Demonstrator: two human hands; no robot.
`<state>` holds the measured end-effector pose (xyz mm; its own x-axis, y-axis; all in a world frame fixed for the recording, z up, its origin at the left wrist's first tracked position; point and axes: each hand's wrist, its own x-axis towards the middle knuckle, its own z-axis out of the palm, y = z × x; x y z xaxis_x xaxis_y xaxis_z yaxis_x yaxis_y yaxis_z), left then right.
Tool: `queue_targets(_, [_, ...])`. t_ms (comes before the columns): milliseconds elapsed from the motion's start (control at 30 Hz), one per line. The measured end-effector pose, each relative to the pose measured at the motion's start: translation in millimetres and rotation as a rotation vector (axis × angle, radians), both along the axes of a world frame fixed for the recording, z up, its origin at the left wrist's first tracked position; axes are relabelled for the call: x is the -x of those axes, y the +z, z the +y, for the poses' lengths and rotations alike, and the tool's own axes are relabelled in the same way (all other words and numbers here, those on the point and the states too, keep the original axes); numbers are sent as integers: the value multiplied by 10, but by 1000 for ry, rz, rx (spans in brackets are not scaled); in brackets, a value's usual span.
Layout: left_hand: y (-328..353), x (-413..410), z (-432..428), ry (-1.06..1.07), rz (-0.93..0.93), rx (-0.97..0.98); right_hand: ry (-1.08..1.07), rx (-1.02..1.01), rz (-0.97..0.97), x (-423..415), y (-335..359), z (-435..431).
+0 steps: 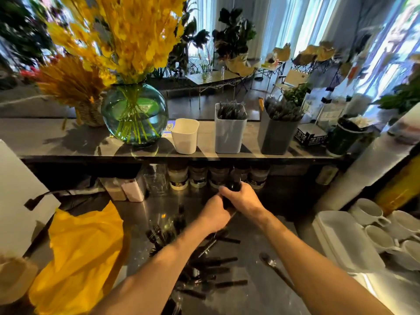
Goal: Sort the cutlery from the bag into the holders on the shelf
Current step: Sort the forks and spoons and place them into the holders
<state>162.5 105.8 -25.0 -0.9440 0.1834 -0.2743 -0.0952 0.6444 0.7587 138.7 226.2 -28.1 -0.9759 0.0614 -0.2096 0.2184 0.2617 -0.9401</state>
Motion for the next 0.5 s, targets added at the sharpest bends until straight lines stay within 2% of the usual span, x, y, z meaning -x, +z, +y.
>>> queue_targets(200, [251, 509, 119, -28, -34, -60, 48, -203, 156, 417, 493, 158])
queue_targets(367, [541, 917, 204, 23, 85, -191, 66, -177, 213, 713, 913, 303])
queue_targets(500, [807, 1204, 285, -6, 159, -202, 10, -82, 297, 947, 1164, 415])
